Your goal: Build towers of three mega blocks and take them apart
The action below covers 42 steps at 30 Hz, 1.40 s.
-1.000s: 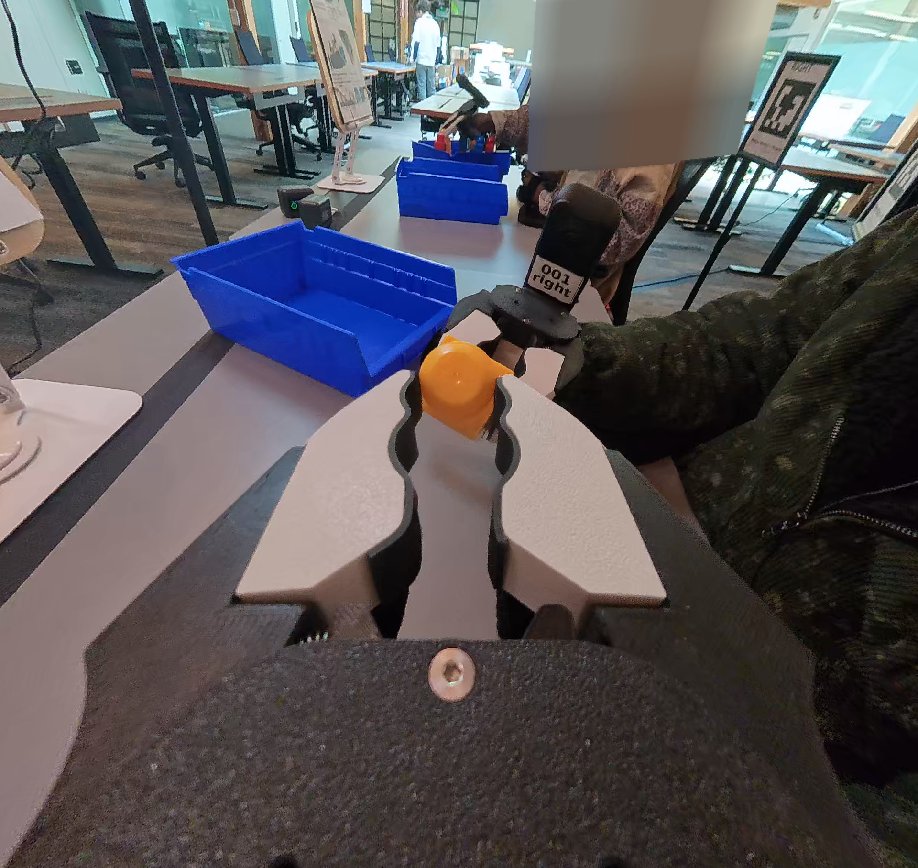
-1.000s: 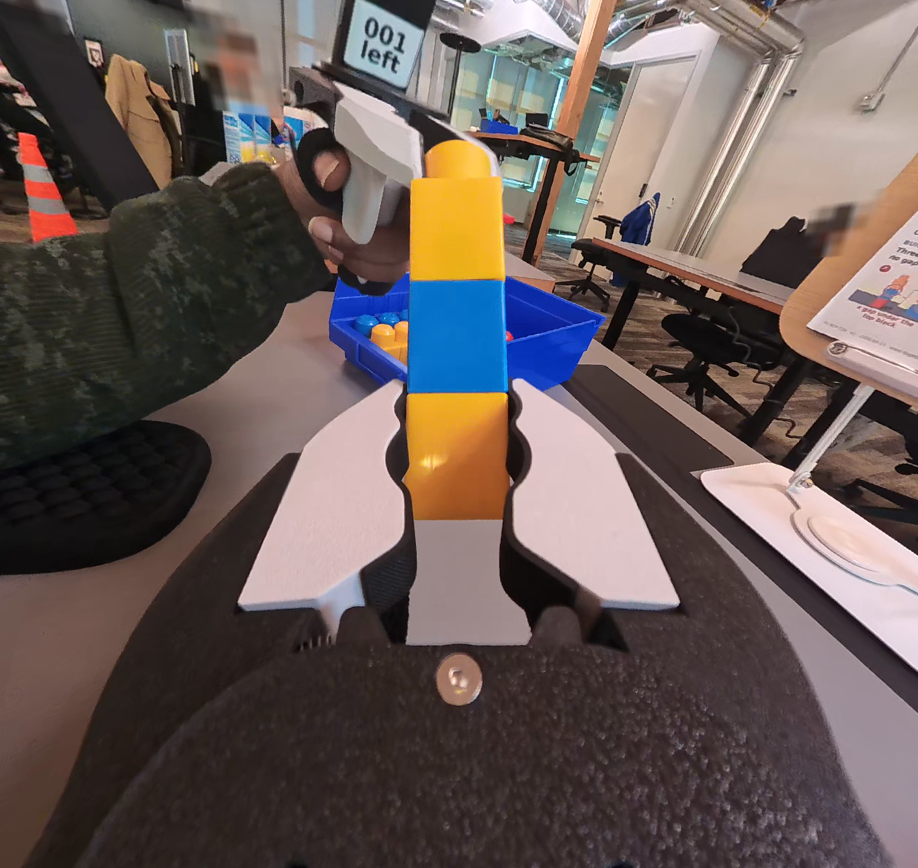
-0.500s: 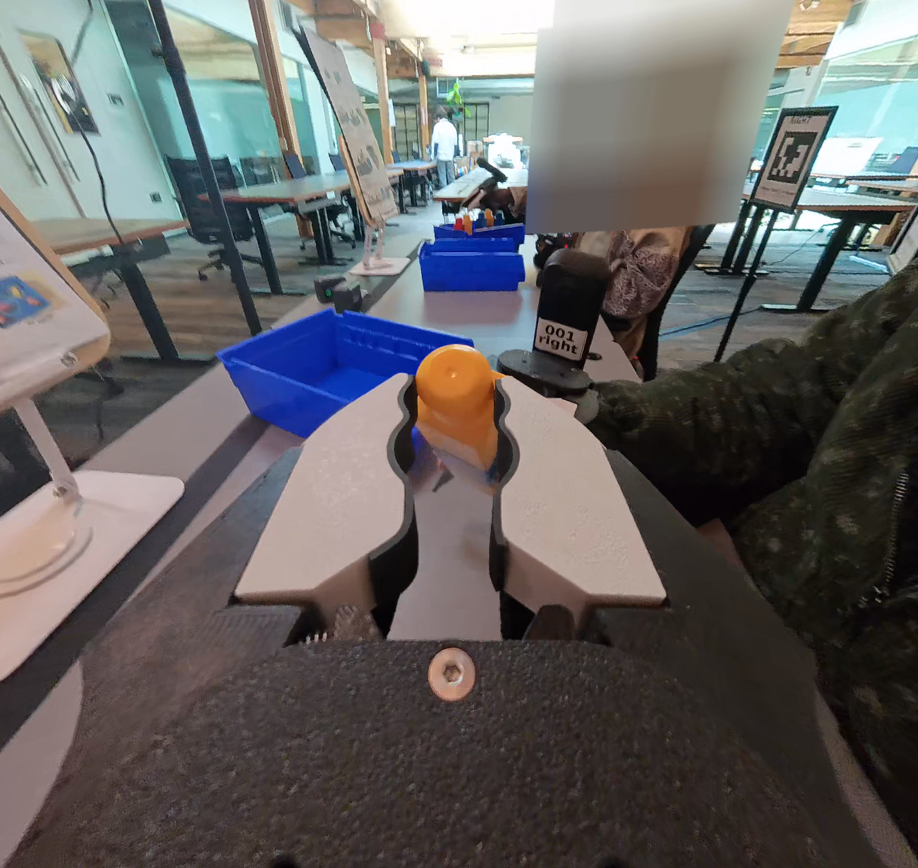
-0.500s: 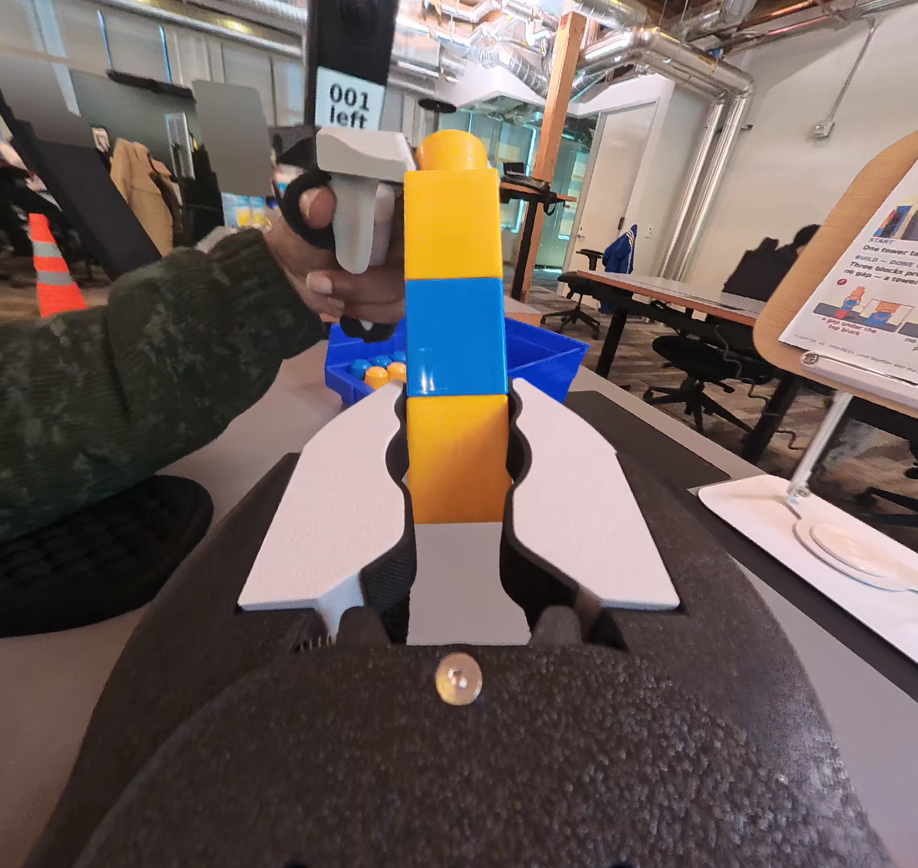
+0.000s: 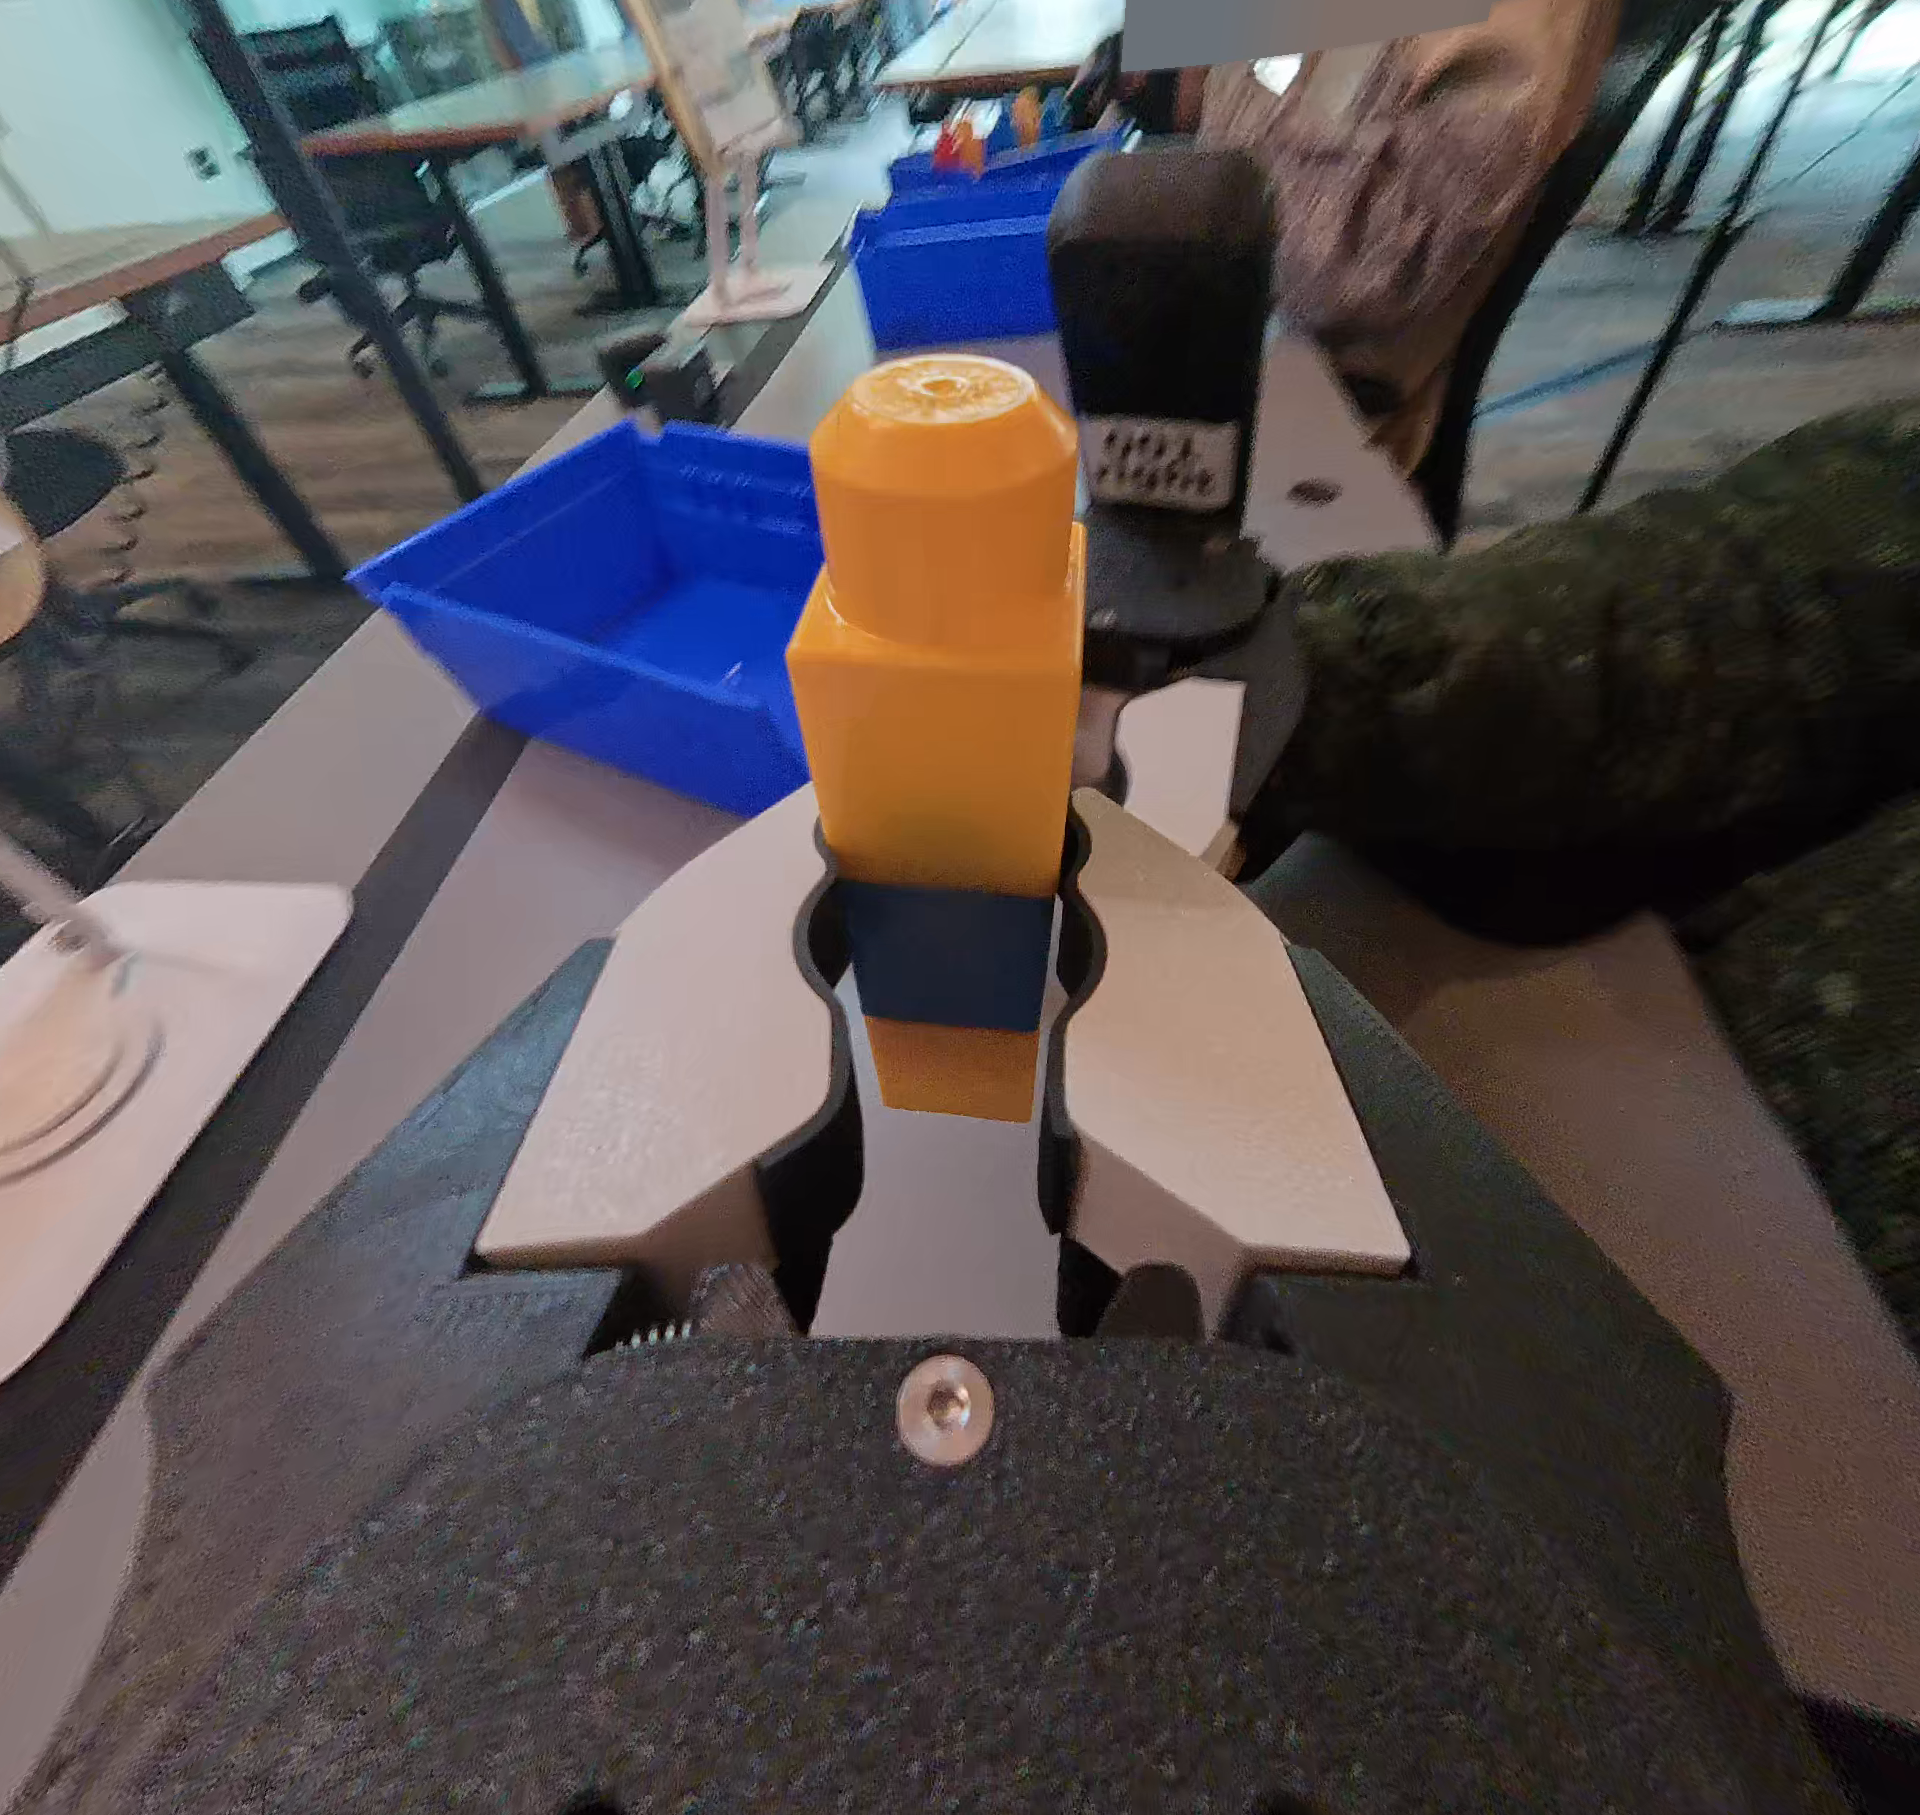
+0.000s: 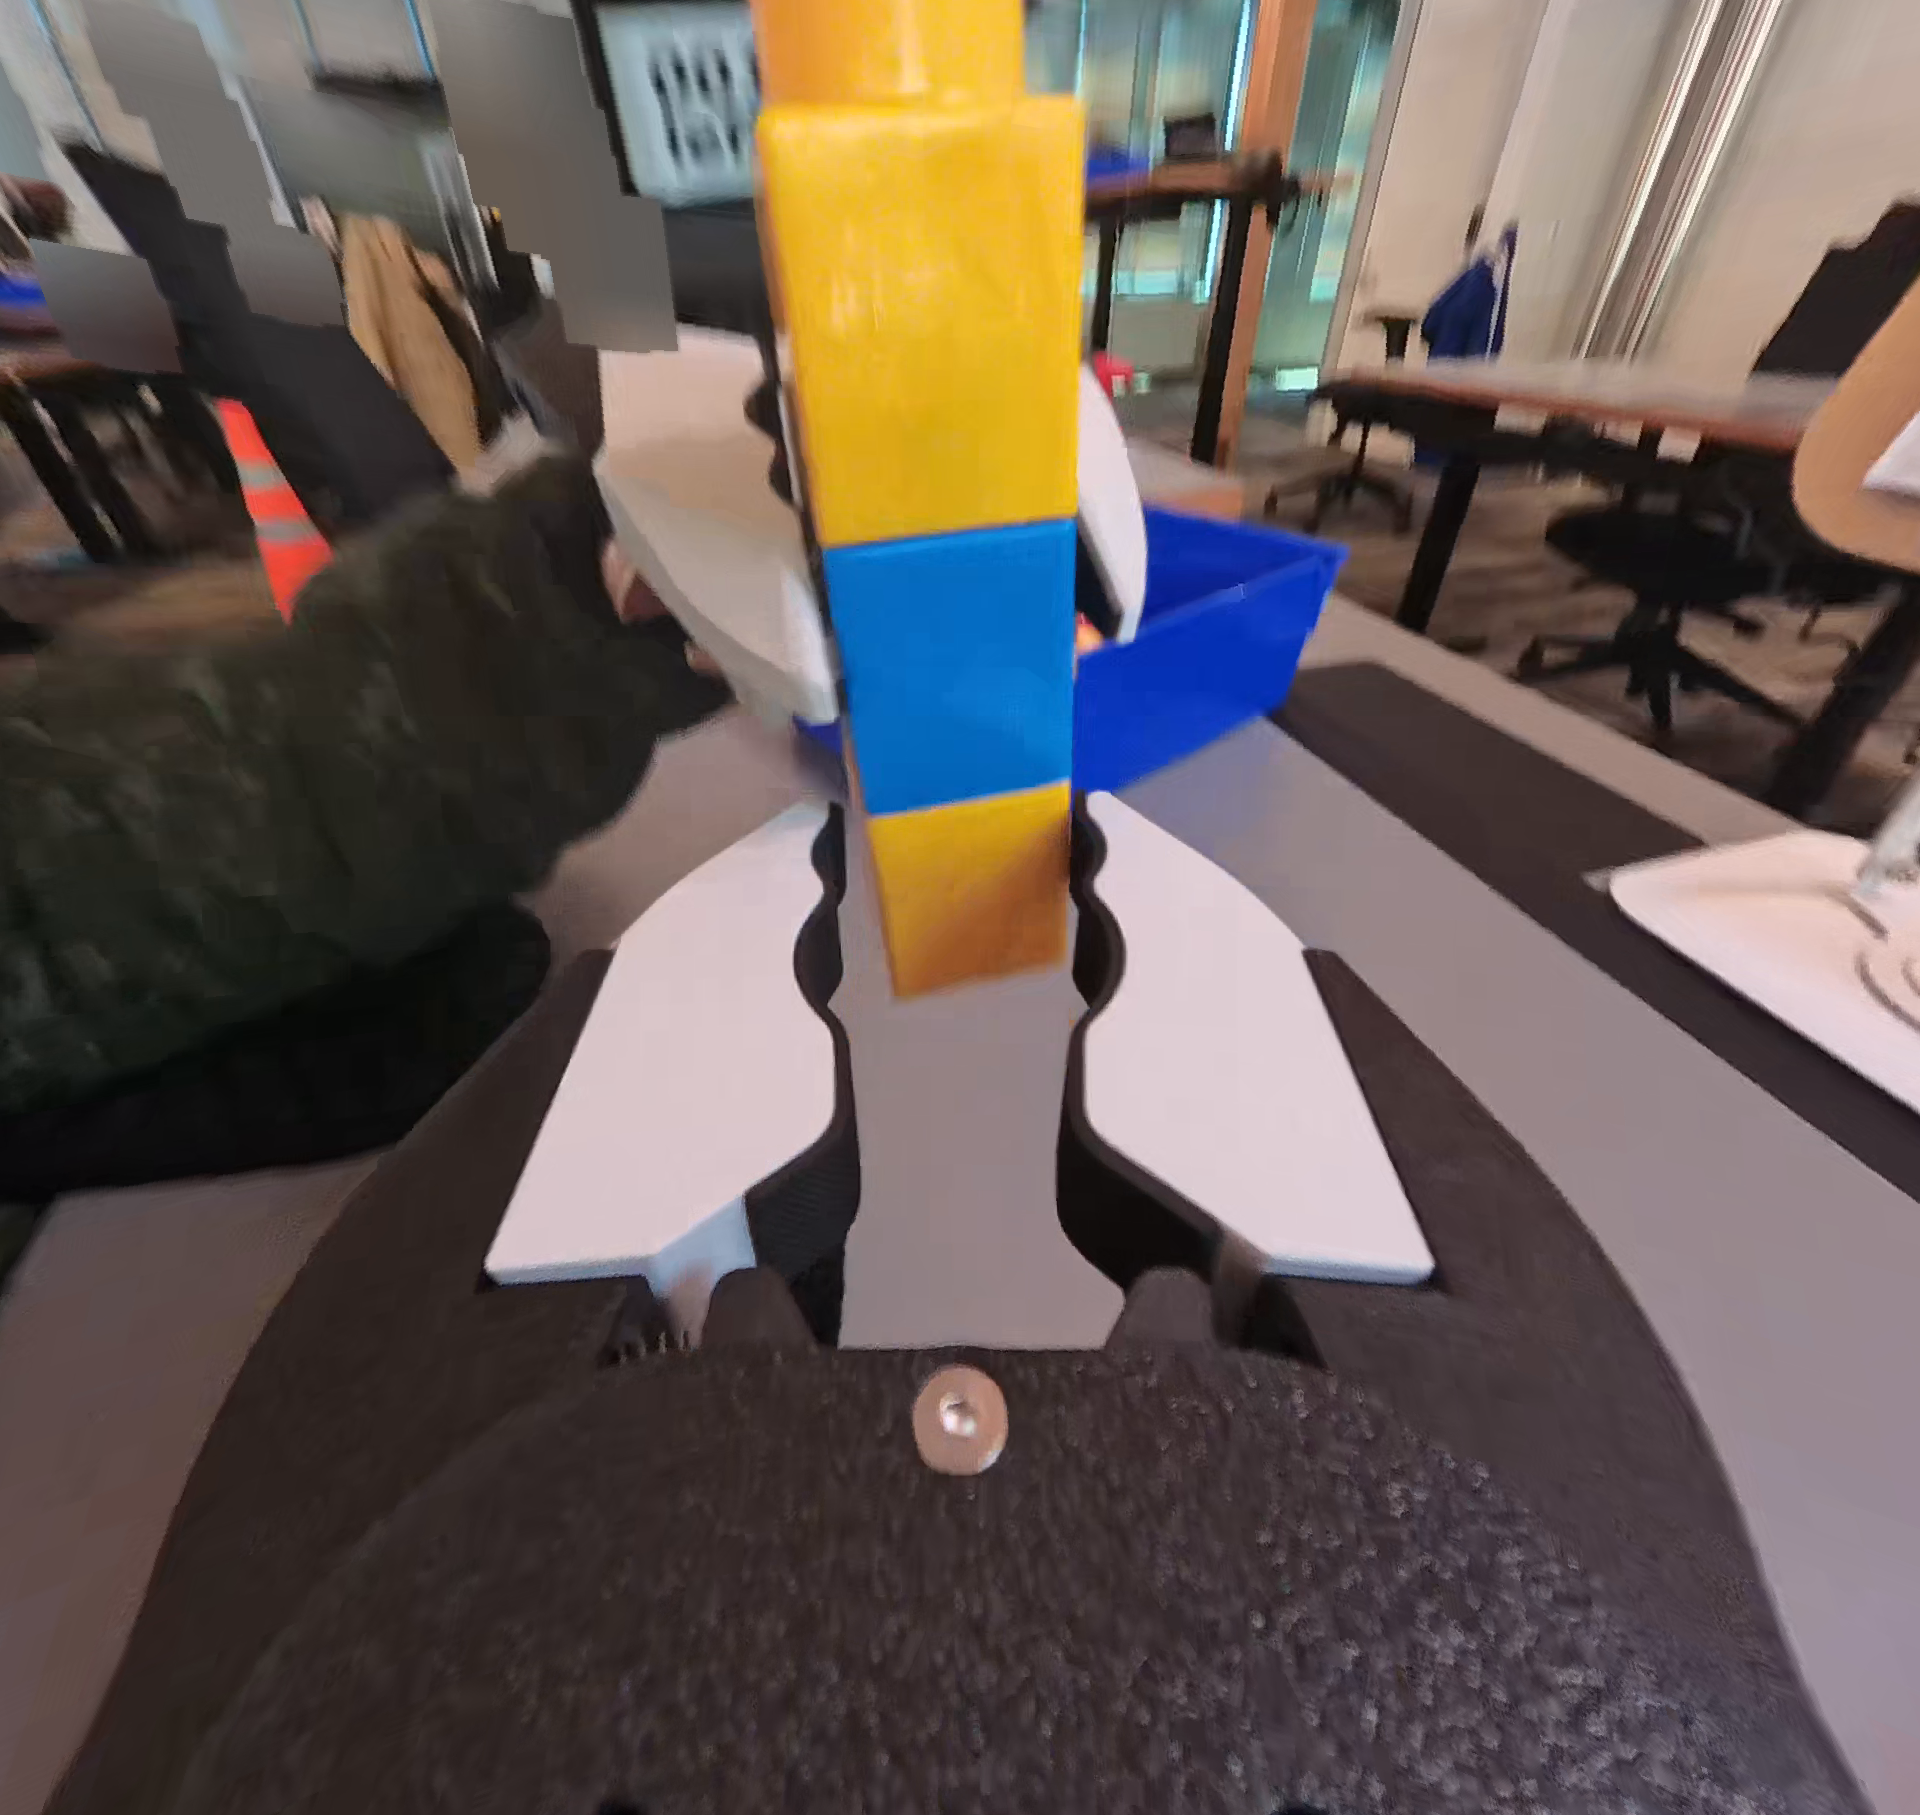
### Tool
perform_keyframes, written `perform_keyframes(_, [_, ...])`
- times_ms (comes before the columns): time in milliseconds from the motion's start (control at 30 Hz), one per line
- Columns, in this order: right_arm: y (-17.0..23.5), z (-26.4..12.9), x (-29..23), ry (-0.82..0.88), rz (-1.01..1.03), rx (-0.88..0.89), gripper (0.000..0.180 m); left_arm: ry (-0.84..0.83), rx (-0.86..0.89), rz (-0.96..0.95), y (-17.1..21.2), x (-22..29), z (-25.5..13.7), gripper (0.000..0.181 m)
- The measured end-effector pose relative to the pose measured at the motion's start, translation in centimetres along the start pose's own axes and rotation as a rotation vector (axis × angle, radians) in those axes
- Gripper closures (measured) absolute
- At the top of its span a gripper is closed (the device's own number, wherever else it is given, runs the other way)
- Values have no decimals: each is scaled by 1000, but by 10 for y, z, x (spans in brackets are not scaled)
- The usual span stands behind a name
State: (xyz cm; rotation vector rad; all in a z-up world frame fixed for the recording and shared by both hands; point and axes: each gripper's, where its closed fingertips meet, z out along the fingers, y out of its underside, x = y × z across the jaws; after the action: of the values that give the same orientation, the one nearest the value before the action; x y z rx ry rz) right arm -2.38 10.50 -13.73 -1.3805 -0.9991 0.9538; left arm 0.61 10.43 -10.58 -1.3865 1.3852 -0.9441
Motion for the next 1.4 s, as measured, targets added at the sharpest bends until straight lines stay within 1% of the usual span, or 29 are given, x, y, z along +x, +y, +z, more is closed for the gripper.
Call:
perform_keyframes(67, [9, -3, 8, 30, -37, -71, 129, -83, -139, 45, 22, -12, -9, 144])
perform_keyframes(133, [0, -10, 12, 44, -47, -52, 129, -132, -282, 69, 48, -21, -17, 144])
perform_keyframes(233, [-14, -18, 16, 82, -82, -23, 132, -126, -421, 64, 79, -24, -15, 144])
perform_keyframes(300, [-12, -17, 14, 87, -101, -43, 132, -109, -502, 75, 95, -22, -7, 144])
perform_keyframes(433, [10, -7, 12, 70, -114, -145, 131, -67, -610, 100, 113, -13, 5, 144])
perform_keyframes(467, [14, -6, 12, 66, -108, -160, 134, -57, -628, 101, 116, -11, 6, 144])
perform_keyframes(500, [18, -6, 12, 59, -112, -173, 144, -53, -646, 107, 119, -10, 6, 144])
perform_keyframes(633, [29, -9, 10, 34, -132, -263, 150, -49, -678, 134, 125, -9, 5, 144])
perform_keyframes(700, [28, -13, 10, 42, -157, -308, 150, -66, -633, 113, 119, -11, 6, 143])
perform_keyframes(767, [17, -22, 14, 61, -183, -331, 150, -92, -524, 85, 101, -17, 6, 141])
perform_keyframes(800, [7, -28, 18, 79, -188, -326, 150, -132, -450, 87, 89, -24, 4, 140])
perform_keyframes(833, [-5, -36, 27, 113, -195, -323, 150, -222, -360, 101, 74, -40, 0, 136])
perform_keyframes(867, [-17, -46, 39, 156, -208, -333, 150, -317, -262, 99, 59, -57, -7, 137])
perform_keyframes(900, [-29, -59, 54, 200, -215, -358, 150, -388, -164, 72, 47, -71, -17, 145])
perform_keyframes(933, [-41, -73, 72, 250, -211, -387, 150, -427, -70, 32, 39, -80, -26, 152])
perform_keyframes(967, [-55, -89, 93, 311, -204, -414, 150, -453, 8, -12, 35, -87, -36, 164])
perform_keyframes(1067, [-85, -139, 166, 497, -181, -537, 150, -573, 157, -109, 38, -114, -63, 181])
perform_keyframes(1100, [-87, -156, 192, 560, -179, -595, 150, -642, 199, -137, 41, -125, -73, 181])
perform_keyframes(1200, [-74, -192, 257, 676, -102, -720, 150, -811, 284, -248, 53, -149, -101, 181])
perform_keyframes(1233, [-64, -196, 272, 680, -75, -738, 150, -811, 324, -275, 52, -150, -105, 181])
perform_keyframes(1267, [-52, -199, 284, 674, -49, -754, 150, -819, 352, -277, 49, -150, -109, 181])
perform_keyframes(1333, [-27, -202, 308, 674, -17, -785, 150, -898, 358, -226, 44, -152, -120, 181])
perform_keyframes(1400, [-5, -202, 328, 667, 21, -788, 150, -878, 336, -176, 36, -146, -116, 181])
